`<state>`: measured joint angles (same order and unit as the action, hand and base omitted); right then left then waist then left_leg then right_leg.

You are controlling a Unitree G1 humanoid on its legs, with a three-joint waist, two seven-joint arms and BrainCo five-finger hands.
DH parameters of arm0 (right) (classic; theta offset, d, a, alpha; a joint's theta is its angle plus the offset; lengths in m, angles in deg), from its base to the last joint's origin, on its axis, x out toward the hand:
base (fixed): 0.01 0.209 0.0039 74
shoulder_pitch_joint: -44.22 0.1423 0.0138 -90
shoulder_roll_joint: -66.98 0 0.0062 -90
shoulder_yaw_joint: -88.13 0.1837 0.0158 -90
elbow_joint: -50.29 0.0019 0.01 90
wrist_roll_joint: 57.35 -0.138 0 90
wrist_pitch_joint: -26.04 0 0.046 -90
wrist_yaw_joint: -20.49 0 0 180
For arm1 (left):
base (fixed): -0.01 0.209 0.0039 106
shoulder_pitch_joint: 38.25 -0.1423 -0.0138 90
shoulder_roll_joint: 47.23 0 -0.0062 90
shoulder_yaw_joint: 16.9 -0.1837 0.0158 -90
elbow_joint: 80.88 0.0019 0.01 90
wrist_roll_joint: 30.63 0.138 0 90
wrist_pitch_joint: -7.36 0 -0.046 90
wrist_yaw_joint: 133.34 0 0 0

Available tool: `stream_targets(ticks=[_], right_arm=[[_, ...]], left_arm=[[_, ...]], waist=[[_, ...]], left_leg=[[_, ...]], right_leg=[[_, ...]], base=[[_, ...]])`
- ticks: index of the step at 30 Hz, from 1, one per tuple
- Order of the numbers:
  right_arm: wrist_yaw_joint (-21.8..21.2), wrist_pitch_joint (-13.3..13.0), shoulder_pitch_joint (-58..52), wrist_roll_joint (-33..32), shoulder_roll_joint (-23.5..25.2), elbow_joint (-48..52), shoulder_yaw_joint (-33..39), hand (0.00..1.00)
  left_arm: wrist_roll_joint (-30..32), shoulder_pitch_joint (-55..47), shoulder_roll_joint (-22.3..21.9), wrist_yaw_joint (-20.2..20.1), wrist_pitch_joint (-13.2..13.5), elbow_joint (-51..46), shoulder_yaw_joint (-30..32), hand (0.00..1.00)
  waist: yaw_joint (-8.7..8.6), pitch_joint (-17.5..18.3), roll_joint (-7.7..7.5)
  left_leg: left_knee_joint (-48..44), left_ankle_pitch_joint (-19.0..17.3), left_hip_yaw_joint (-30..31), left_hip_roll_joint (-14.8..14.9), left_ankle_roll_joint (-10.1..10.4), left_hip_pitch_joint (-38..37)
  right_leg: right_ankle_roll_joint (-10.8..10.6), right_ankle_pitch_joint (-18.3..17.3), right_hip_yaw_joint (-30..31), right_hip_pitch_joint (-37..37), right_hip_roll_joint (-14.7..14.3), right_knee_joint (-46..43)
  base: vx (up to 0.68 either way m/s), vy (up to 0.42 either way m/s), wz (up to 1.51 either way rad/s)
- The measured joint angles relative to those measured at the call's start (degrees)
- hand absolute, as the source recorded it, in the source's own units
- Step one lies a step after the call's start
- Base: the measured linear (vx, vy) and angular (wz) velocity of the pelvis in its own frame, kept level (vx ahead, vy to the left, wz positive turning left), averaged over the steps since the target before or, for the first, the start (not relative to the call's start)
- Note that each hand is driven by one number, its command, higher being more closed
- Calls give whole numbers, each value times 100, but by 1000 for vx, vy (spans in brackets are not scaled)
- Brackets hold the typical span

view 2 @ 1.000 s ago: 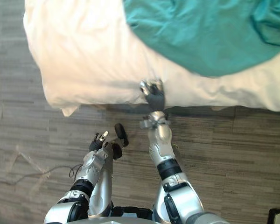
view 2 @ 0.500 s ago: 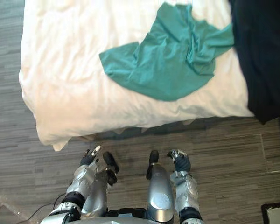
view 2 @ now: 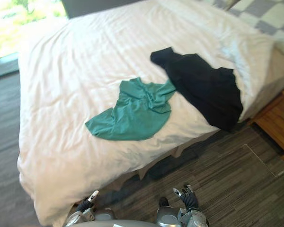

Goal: Tidy the bed and pick cloth on bed and put in laundry

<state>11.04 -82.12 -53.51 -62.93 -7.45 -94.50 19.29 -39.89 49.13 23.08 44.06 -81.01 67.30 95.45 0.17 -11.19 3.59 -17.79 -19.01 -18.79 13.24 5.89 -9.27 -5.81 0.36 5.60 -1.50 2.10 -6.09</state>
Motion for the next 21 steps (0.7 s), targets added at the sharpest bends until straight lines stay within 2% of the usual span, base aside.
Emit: stream_targets(ticks=[1,2,3,5,7,8,9,13,15,19,20,21], right_arm=[[-9,-27,-2,-43,38,3,-16,0],[-50,-48,-14,-174,121,11,-75,0],[-76,-86,-142,-245,203,131,-77,0],[-104,-165,-339,-431,278,279,-52,0],[-124,-190,-405,-494,301,274,-44,0],[-140,-254,-466,-602,321,269,72,0],[-128,-284,-562,-616,323,261,141,0],[-95,-287,-882,-661,319,198,291,0],[-95,-291,-896,-655,310,191,298,0],[-96,-295,-837,-626,253,191,292,0],[-100,-301,-810,-565,251,187,284,0],[-104,-323,-751,-530,250,148,265,0]], left_arm=[[-1,23,26,3,0,-14,-9,0],[-16,89,120,3,-6,-34,-52,0],[-49,32,199,11,-34,-62,-98,0],[-91,-49,281,8,-101,-77,-216,0],[-84,-64,328,-2,-113,-75,-243,0],[-71,-83,354,-12,-124,-62,-321,0],[-68,-112,352,-75,-125,-58,-332,0],[-10,-192,267,-203,-120,-66,-318,0],[40,-245,228,-203,-122,-66,-314,0],[208,-273,223,-199,-144,-66,-315,0],[210,-275,243,-198,-145,-67,-314,0],[211,-267,284,-197,-147,-62,-315,0]], waist=[[-5,5,-17],[24,-43,-151],[48,-40,-195],[14,13,-275],[9,40,-333],[-30,29,-343],[-112,45,-347],[-152,114,-334],[-149,142,-297],[-248,150,-297],[-227,160,-308],[-226,123,-368]], left_leg=[[13,-65,-95,2,55,-24],[29,-116,-367,22,55,-99],[17,-119,-619,17,45,-181],[24,-125,-897,59,48,-418],[20,-139,-953,53,71,-481],[12,-156,-1072,80,127,-571],[50,-139,-1088,62,162,-599],[354,-38,-1253,56,266,-696],[497,5,-1415,50,251,-816],[694,65,-1710,29,202,-1062],[693,80,-1686,-34,77,-1094],[688,76,-1681,-132,-151,-1142]], right_leg=[[-6,62,-65,-55,8,-4],[58,174,-422,-142,88,-8],[303,-12,-1024,-202,276,-121],[470,-154,-1750,-171,513,-593],[430,-130,-1762,-98,532,-652],[334,-131,-1742,-119,485,-647],[352,-148,-1744,-147,437,-697],[471,-226,-1652,-332,295,-784],[507,-238,-1500,-402,175,-797],[537,-259,-1327,-540,-7,-1003],[570,-278,-1325,-650,-22,-1130],[594,-285,-1304,-737,-23,-1211]], base=[[-222,110,-82],[-243,61,-93],[-225,45,-93],[-92,55,-74],[-11,-9,-49],[-27,-62,-36],[-37,-67,-45],[8,-64,-25],[62,-29,-45],[90,7,-46],[80,19,-84],[44,14,-86]])
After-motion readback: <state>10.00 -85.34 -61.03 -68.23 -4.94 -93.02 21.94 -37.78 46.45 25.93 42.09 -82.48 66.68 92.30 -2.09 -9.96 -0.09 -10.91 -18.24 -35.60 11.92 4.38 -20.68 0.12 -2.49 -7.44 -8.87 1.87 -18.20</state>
